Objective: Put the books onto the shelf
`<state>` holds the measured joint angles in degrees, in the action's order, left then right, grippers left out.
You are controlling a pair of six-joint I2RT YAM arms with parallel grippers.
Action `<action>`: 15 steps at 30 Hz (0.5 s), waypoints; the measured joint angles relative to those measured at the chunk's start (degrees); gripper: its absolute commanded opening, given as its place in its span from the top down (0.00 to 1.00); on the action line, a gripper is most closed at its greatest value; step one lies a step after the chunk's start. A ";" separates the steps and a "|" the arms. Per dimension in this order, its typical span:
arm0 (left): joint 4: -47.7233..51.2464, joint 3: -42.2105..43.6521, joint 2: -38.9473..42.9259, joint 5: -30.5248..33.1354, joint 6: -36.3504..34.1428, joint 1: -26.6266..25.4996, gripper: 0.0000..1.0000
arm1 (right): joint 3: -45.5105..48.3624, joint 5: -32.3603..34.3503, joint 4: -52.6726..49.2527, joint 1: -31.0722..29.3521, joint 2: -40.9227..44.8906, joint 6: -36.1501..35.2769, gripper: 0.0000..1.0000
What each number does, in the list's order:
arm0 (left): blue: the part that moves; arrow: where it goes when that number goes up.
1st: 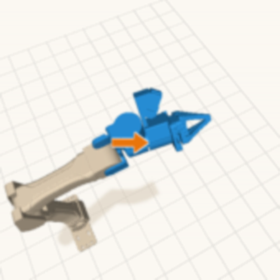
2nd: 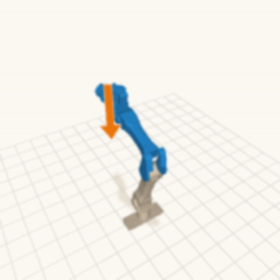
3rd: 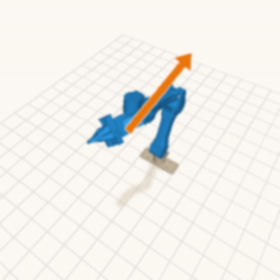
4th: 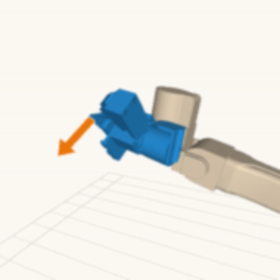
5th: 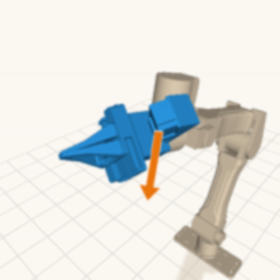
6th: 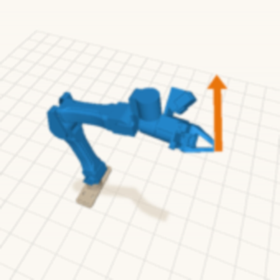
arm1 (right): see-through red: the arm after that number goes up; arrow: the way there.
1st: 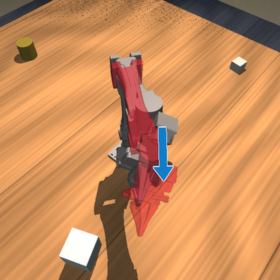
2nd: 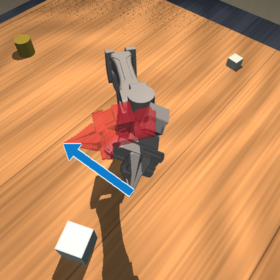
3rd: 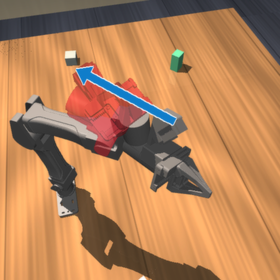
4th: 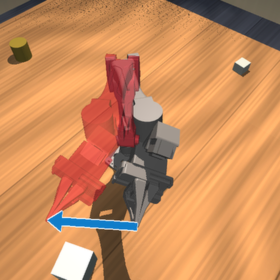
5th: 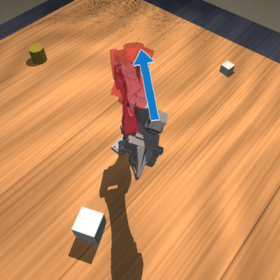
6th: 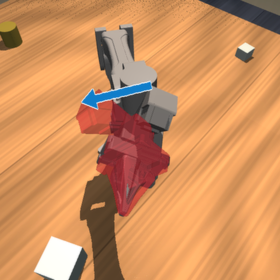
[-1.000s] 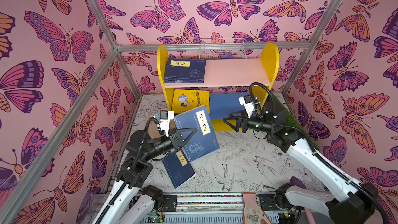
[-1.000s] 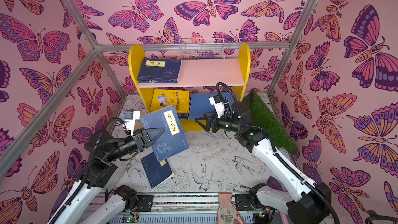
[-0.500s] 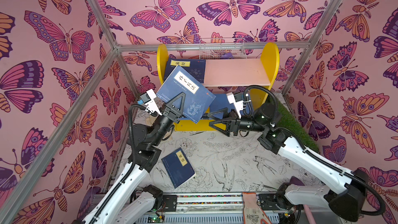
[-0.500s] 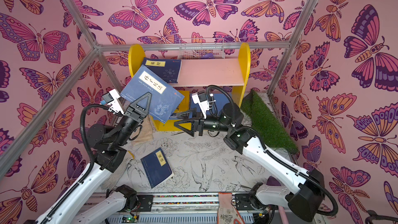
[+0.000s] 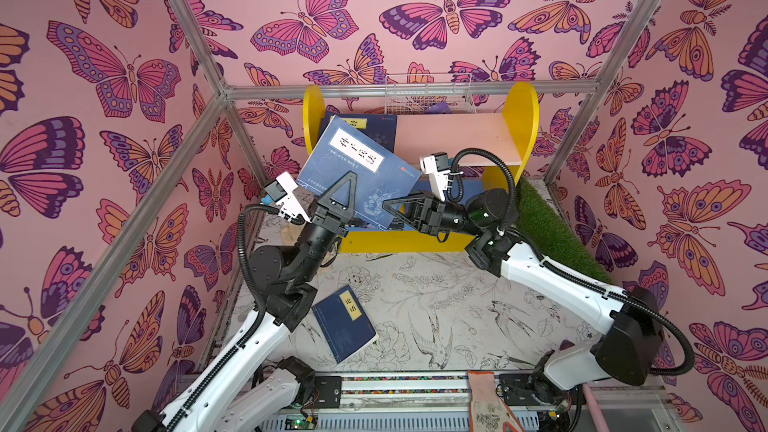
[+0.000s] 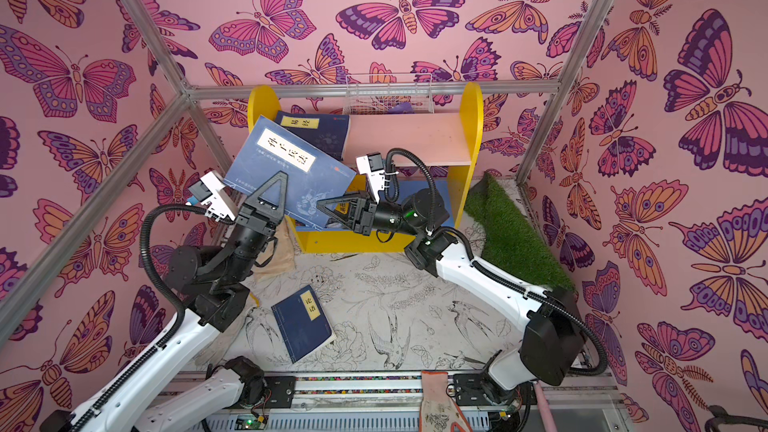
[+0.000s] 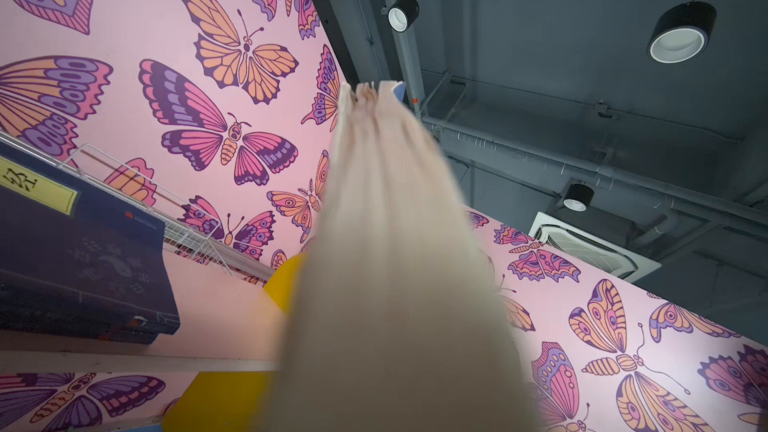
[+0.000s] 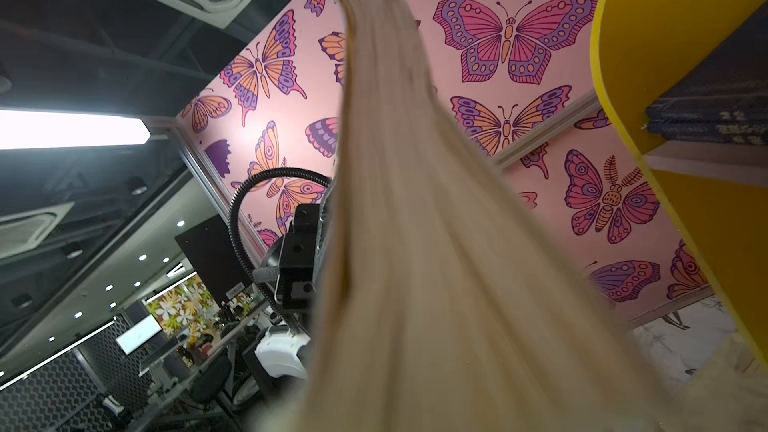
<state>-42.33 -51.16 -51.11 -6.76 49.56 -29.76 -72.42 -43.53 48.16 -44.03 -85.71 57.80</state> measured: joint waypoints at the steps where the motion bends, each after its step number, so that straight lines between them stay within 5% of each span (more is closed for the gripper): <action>1: 0.11 -0.02 0.07 0.24 -0.33 -0.20 0.94 | 0.04 -0.04 0.35 0.00 0.00 0.57 0.99; 5: 4.74 -0.46 1.05 1.55 -3.82 -0.74 0.51 | -2.23 -0.09 -6.08 1.27 0.13 -0.20 1.00; 7: 8.33 -0.48 1.70 2.89 -5.46 -1.03 0.39 | -8.02 0.20 -16.61 3.56 0.13 -3.61 1.00; 15: 29.86 -1.22 7.45 13.55 -12.20 -1.36 0.42 | -49.94 0.59 -55.91 17.14 -9.11 -17.05 1.00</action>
<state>-12.47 -52.38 -43.66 6.79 37.36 -31.11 -122.37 -42.94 -7.75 -26.89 -94.83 40.75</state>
